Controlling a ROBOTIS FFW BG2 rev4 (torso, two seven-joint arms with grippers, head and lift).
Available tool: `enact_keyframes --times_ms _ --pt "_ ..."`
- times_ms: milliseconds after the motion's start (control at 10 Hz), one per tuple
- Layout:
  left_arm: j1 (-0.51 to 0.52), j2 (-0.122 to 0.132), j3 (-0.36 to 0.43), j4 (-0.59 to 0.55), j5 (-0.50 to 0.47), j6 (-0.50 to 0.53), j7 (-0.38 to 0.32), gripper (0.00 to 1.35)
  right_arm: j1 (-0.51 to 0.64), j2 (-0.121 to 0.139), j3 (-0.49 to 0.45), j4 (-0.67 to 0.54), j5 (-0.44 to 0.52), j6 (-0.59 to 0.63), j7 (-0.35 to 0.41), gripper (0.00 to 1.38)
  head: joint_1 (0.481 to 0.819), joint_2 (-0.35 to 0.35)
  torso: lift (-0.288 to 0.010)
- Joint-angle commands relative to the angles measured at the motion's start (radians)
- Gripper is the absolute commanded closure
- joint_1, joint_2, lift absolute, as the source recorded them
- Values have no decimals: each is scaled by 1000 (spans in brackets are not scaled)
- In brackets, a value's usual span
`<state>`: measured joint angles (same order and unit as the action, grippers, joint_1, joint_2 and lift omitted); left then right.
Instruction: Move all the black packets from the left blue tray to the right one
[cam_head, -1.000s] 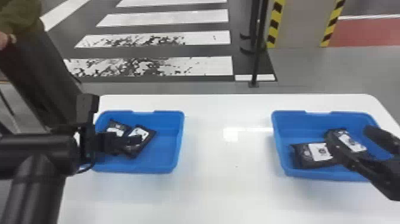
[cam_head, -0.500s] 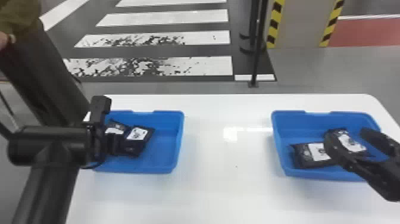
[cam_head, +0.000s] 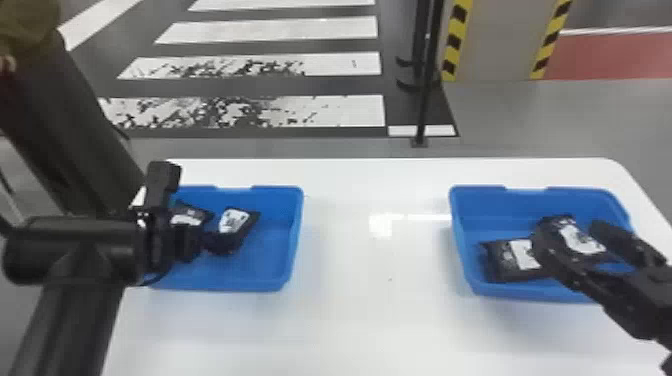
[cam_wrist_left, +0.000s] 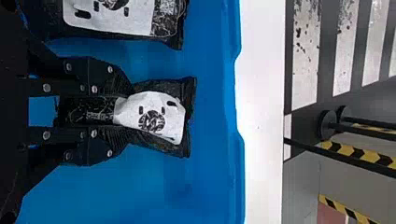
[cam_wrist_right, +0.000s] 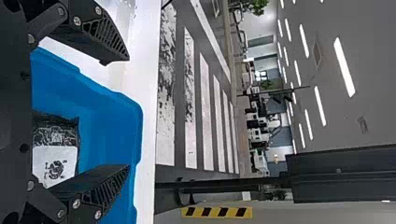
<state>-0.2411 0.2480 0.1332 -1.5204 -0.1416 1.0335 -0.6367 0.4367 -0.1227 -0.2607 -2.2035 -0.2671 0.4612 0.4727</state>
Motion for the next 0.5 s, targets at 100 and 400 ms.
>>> enact_keyframes --times_ms 100,400 --pt "136 -9 50 -243 54 7 -11 1121 -2 0 11 -16 -12 0 7 219 695 93 -140" --pt "285 -26 64 -528 146 19 -20 1121 -24 0 45 -16 -32 8 33 219 695 85 -140"
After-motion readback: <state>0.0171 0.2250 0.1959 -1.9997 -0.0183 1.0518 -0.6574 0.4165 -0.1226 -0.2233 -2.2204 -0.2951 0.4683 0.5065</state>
